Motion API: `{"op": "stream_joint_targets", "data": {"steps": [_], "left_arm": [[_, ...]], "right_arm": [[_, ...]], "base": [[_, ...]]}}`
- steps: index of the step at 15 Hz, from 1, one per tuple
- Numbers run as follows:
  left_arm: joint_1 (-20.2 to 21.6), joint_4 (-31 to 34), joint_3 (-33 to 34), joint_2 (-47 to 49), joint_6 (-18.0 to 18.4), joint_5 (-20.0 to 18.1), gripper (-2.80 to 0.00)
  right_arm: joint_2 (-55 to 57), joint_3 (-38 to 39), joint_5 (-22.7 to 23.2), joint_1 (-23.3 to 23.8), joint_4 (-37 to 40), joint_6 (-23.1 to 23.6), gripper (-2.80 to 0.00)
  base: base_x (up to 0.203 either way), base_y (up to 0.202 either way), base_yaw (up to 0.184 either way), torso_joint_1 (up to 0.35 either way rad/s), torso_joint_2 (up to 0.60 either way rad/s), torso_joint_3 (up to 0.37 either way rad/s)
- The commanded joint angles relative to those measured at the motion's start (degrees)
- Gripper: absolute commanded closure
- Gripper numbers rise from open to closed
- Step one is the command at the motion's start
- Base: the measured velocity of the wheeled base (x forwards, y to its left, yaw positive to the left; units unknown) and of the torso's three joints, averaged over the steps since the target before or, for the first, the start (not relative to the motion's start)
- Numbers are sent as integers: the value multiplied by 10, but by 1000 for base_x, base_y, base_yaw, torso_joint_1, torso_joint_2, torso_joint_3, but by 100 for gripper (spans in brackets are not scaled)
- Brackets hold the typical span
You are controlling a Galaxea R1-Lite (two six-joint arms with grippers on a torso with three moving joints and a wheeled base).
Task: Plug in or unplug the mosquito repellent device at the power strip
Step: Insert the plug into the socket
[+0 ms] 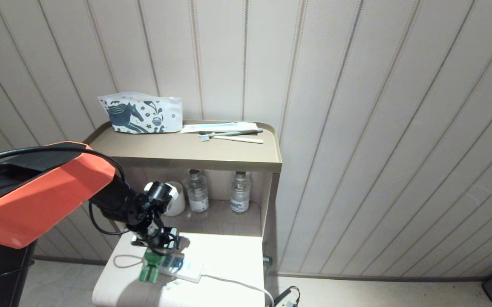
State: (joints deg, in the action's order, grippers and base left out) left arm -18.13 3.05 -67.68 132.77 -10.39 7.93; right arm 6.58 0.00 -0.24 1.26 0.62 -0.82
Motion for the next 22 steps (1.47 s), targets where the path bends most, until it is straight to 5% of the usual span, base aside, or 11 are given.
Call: {"op": "stream_joint_targets", "data": {"steps": [1,12,17,22], "left_arm": [[0,-59,34,-9,33,1,-280],[1,-85,140,-72,45,13,-280],[0,-225,211,-51,47,15,-280],[-19,-277,217,-36,43,47,-280]], "right_arm": [[1,0,0,0,0,0,0],[1,0,0,1,0,0,0],[1,0,0,0,0,-1,0],[1,0,0,0,0,0,0]], "base": [[0,0,0,0,0,0],[0,0,0,0,0,0],[0,0,0,0,0,0],[0,0,0,0,0,0]]}}
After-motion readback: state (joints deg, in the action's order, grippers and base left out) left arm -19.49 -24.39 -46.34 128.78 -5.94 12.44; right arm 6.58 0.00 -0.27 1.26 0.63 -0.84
